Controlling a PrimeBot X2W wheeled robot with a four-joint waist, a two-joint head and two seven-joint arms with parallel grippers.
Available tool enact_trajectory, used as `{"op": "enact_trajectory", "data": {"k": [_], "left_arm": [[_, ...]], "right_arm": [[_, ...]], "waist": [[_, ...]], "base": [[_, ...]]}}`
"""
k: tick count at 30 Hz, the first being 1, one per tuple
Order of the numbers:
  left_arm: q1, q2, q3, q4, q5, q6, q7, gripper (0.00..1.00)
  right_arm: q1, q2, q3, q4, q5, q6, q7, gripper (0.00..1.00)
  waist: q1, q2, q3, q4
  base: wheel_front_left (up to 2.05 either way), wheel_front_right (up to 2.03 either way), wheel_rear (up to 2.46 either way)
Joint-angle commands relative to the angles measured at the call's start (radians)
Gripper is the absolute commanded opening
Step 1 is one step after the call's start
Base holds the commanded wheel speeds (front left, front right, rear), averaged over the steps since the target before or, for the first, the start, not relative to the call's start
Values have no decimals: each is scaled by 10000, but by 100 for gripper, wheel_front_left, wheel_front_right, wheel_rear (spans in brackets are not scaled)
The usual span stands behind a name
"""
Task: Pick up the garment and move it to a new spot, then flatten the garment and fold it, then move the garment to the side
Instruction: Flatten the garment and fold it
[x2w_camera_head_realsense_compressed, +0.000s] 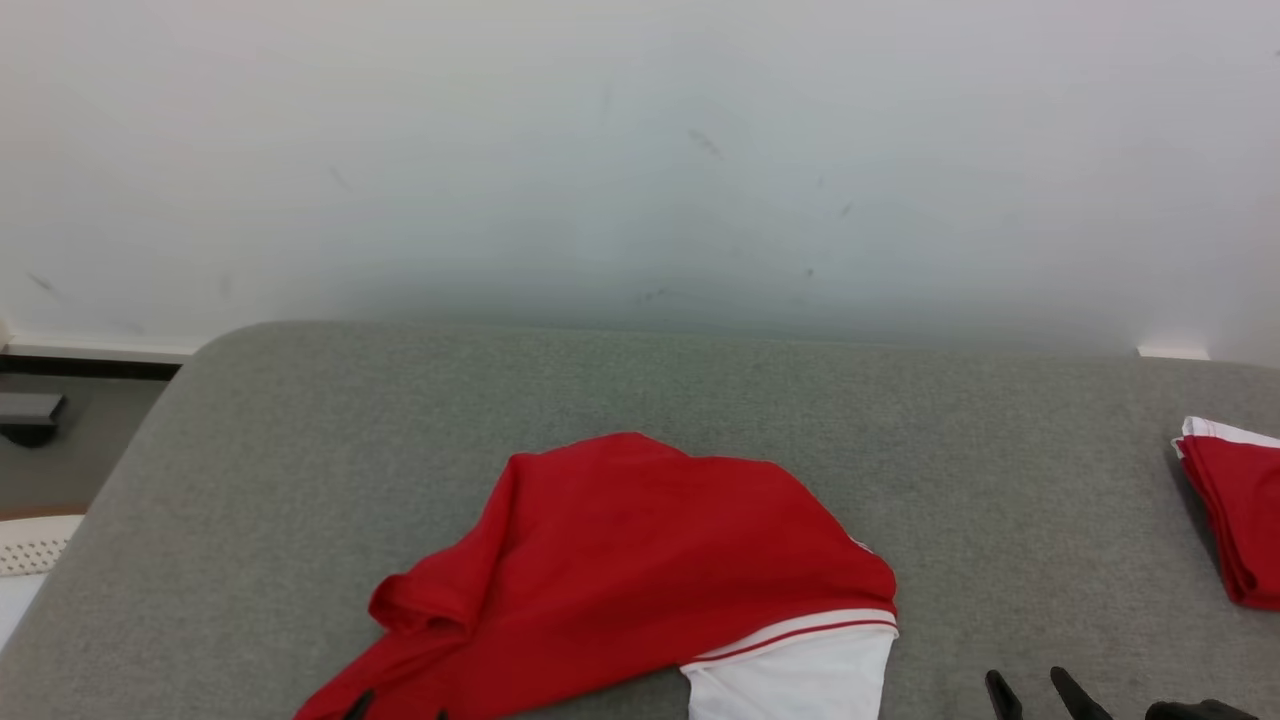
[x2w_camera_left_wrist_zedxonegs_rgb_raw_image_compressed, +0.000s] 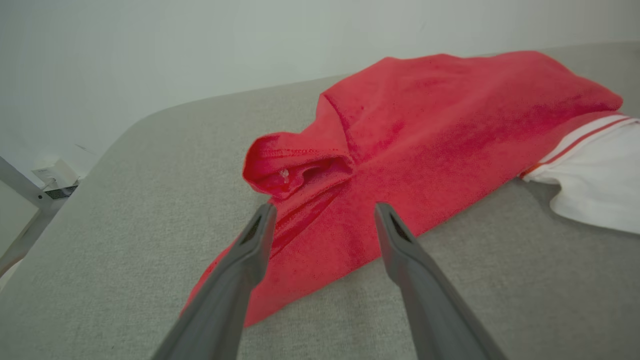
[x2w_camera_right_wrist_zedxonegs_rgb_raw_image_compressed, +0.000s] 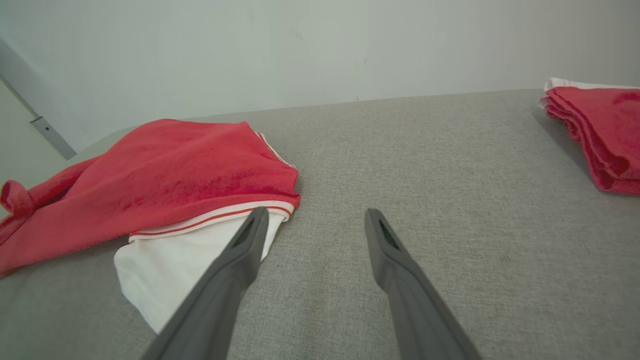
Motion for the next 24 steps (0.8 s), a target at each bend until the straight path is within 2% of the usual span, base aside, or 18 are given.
{"op": "enact_trajectory", "data": {"k": [1,5,9,15,24], "left_arm": [[53,294,-90,-76,279,-122,772,100],[96,725,-169,-66,403,-298,2081,100],[28,880,-96,112,387,-227,2454,100],[-208,1044,-169,470,450,-223,2330,100],[-903,1120,-214,1312,558,6,1646,100]], "right_arm": [[-11,-204,121,-297,544,-27,685,100],[169,-467,443,-676,1259,-26,2237,100],[251,-256,686,-583,1183,-26,2931,100],[280,119,835,-309,1004,-26,3205,100],[-26,286,980,-221,923,-26,3216,100]], "waist": [[0,0,31,169],[0,0,174,381],[0,0,335,487],[0,0,607,582],[0,0,1061,541]], "base": [[0,0,0],[0,0,0],[0,0,0],[0,0,0],[0,0,0]]}}
